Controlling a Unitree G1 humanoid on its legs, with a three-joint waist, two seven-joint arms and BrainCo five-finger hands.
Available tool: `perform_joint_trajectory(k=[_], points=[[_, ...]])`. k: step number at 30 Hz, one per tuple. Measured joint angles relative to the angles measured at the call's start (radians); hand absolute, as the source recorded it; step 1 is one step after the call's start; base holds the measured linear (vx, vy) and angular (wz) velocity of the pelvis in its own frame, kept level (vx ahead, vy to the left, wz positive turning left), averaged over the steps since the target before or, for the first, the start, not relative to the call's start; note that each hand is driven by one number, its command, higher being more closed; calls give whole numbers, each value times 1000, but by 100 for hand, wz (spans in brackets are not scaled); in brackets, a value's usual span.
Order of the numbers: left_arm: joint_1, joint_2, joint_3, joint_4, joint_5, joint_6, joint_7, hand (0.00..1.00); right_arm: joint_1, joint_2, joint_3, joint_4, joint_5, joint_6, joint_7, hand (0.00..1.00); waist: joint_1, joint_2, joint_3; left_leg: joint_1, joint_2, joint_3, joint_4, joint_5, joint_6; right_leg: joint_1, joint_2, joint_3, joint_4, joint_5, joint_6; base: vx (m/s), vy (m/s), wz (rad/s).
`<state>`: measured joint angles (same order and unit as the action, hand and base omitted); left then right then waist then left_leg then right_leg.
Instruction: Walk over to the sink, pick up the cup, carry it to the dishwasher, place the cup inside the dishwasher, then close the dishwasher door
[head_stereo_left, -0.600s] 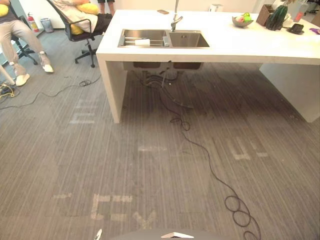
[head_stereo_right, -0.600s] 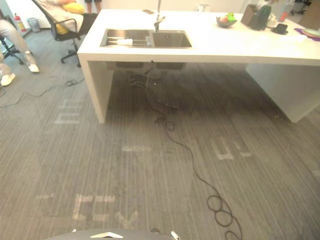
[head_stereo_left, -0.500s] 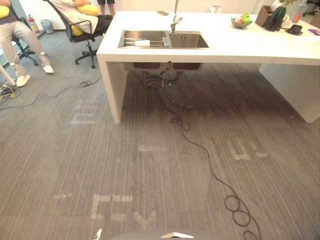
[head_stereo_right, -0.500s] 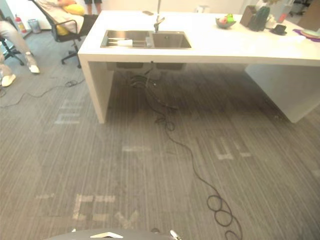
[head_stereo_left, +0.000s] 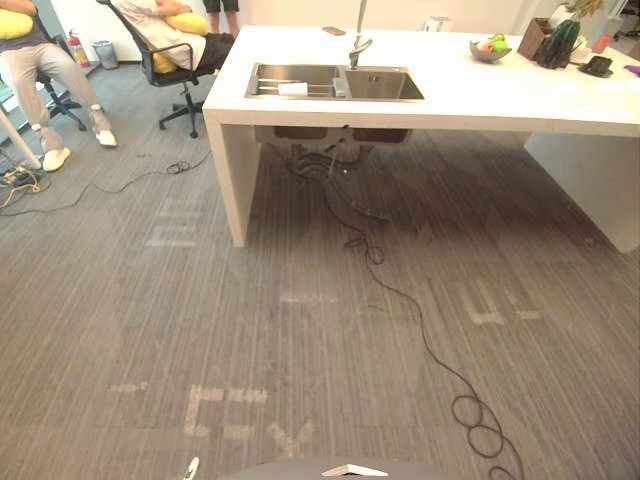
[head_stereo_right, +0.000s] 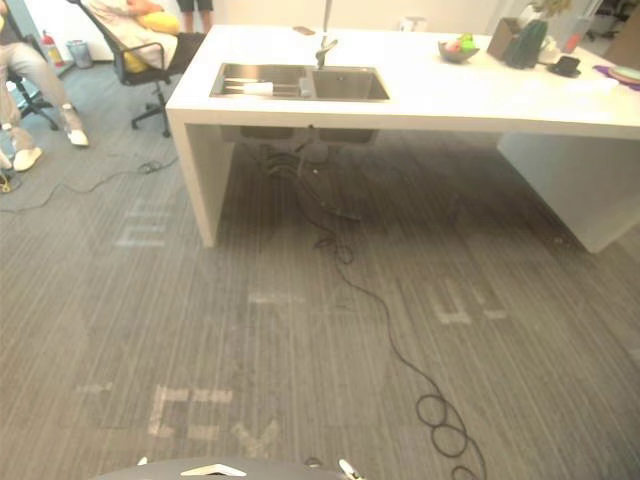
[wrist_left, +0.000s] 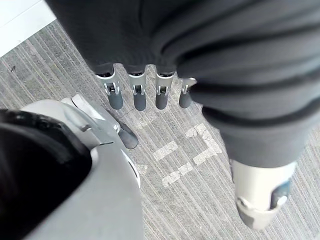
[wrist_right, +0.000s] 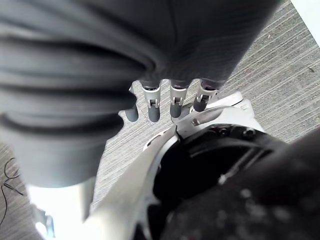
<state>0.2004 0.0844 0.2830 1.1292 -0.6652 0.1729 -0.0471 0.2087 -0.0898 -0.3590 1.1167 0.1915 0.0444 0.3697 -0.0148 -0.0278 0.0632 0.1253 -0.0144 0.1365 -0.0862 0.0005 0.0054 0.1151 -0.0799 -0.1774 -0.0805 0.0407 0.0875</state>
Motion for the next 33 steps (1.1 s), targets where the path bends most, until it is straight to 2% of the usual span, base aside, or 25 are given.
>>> perform_joint_trajectory(k=[11, 16, 21, 33], points=[[0, 3, 11, 0, 0, -8, 12, 0, -29, -6, 43, 4, -40, 4, -3, 0, -2, -5, 9, 29, -2, -3, 0, 0, 0, 23, -1, -29, 0, 2, 5, 38, -4, 2], [0, 2, 8, 1, 4, -28, 11, 0, -46, -17, 82, 4, -19, 44, -12, 0, -2, -6, 12, 21, -5, -23, 0, 9, 6, 24, -5, -49, 0, -4, -1, -82, -12, 10], [-2, 3, 7, -1, 4, -28, 10, 0, -57, -24, 101, 6, 1, 90, -33, 0, 5, -6, 15, 10, -6, -31, -1, 12, 1, 25, -6, -59, -6, -8, -4, -81, -2, 8], [0, 13, -6, 1, 21, -27, -3, 0, -68, -26, 107, 13, 20, 130, -56, 0, 2, -16, 0, 0, -28, -81, 0, 24, 16, 41, -21, -91, 0, -4, 8, 25, 17, 11]])
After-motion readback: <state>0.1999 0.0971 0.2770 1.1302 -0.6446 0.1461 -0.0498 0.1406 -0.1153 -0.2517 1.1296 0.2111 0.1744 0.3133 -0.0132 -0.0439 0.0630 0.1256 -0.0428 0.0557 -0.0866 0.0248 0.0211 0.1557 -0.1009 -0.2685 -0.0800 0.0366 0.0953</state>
